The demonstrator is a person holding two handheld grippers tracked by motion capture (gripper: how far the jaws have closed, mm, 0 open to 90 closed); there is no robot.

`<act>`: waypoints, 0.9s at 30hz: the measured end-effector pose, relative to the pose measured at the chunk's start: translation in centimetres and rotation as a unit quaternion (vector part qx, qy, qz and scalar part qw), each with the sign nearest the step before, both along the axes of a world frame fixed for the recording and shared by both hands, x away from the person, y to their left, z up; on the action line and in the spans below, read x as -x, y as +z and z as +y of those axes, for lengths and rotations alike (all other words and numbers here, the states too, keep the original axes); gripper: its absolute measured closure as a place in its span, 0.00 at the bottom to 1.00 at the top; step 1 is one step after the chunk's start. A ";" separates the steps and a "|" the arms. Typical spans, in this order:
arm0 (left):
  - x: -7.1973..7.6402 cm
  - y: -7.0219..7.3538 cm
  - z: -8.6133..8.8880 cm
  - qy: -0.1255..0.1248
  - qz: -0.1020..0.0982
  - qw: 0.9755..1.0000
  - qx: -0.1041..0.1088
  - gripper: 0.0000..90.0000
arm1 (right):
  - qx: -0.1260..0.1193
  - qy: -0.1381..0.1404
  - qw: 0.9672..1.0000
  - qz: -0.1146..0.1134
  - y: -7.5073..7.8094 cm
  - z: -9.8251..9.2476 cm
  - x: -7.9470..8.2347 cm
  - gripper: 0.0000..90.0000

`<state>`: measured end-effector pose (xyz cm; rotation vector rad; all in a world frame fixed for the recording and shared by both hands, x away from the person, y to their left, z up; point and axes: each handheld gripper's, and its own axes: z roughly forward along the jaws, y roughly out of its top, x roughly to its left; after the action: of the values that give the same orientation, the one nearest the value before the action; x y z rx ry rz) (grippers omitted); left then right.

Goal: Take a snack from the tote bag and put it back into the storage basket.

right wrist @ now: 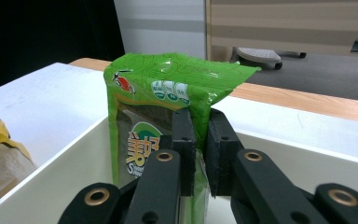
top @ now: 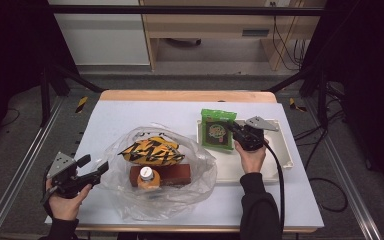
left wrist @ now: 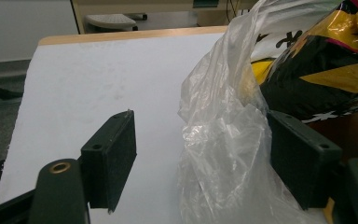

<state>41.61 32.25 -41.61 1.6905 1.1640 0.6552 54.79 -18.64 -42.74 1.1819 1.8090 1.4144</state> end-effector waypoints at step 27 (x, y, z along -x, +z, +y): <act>0.0 -0.2 -0.2 -0.001 0.003 1.000 -0.003 0.29 | 0.074 -0.047 0.994 0.064 -1.1 -0.7 0.6 0.80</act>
<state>41.59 32.05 -41.80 1.7001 1.1652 0.6522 54.15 -19.31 -43.85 1.2866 1.8829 1.1550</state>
